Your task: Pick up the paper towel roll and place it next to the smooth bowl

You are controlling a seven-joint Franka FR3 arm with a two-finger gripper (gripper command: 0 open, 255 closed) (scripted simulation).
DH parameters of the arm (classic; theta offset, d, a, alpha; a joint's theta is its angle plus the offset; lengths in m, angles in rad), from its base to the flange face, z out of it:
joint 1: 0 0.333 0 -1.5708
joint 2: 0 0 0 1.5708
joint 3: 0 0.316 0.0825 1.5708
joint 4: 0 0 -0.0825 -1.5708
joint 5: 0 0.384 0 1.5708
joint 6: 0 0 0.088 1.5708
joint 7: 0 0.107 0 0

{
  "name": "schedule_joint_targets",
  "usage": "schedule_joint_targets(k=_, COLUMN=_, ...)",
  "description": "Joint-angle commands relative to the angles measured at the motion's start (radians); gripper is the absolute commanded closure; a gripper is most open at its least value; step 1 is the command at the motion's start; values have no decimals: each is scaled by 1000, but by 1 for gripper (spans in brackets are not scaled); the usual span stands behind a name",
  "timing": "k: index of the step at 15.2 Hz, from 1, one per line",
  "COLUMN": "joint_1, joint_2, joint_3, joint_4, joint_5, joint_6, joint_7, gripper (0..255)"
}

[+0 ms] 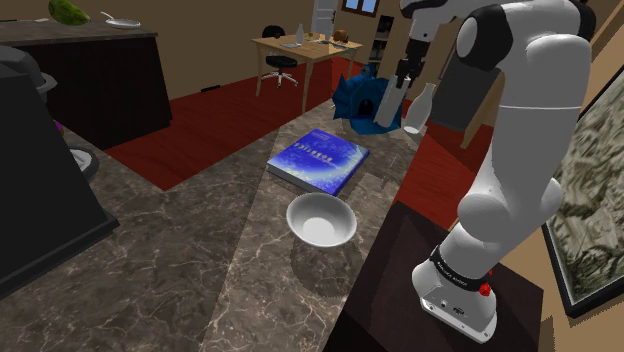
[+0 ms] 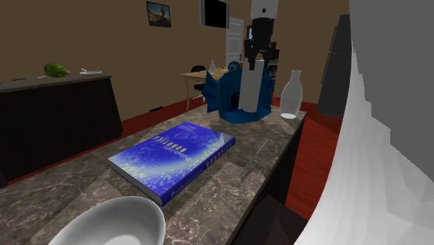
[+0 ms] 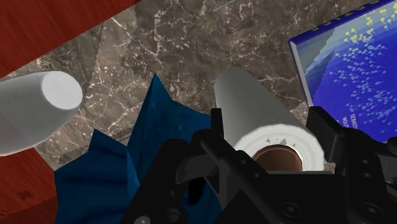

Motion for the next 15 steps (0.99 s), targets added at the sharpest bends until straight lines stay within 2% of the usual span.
schedule_joint_targets(k=1, joint_1=-5, joint_2=4, joint_3=-1, joint_4=32, joint_5=1, joint_6=-29, joint_7=0, gripper=255)
schedule_joint_targets(k=4, joint_1=-11, joint_2=9, joint_3=-1, joint_4=73, joint_5=4, joint_6=-64, joint_7=1, gripper=255)
schedule_joint_targets(k=10, joint_1=120, joint_2=-265, joint_3=6, joint_4=-208, joint_5=-127, joint_6=-18, joint_7=118, gripper=255)
schedule_joint_targets(k=15, joint_1=180, joint_2=-470, joint_3=57, joint_4=-376, joint_5=-219, joint_6=-27, joint_7=239, gripper=255)
